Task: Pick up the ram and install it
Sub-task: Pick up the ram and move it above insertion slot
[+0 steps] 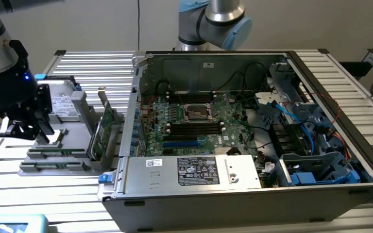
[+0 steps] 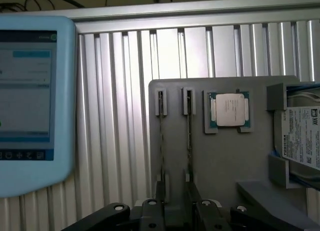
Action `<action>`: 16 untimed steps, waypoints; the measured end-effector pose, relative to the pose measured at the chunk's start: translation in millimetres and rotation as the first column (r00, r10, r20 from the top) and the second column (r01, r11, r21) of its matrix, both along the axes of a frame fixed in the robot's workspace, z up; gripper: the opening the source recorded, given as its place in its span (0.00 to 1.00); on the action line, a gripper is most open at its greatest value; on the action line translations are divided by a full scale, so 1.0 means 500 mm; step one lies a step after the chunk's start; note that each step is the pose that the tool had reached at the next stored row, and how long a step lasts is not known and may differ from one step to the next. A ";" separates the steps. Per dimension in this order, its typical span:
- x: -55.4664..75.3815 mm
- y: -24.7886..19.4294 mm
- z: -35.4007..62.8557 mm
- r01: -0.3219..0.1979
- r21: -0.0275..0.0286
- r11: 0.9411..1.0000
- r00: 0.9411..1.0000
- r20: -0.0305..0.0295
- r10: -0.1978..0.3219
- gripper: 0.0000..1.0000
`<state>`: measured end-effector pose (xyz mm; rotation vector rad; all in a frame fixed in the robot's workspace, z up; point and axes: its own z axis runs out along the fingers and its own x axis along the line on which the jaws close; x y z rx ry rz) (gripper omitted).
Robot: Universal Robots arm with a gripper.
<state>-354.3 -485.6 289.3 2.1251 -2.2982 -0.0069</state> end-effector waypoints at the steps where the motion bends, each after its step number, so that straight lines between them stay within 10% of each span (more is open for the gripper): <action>1: 0.000 -0.0009 -0.004 0.000 0.000 1.000 1.000 0.000 0.000 0.31; 16: -0.001 -0.0068 -0.056 0.000 -0.003 1.000 1.000 0.000 0.000 0.38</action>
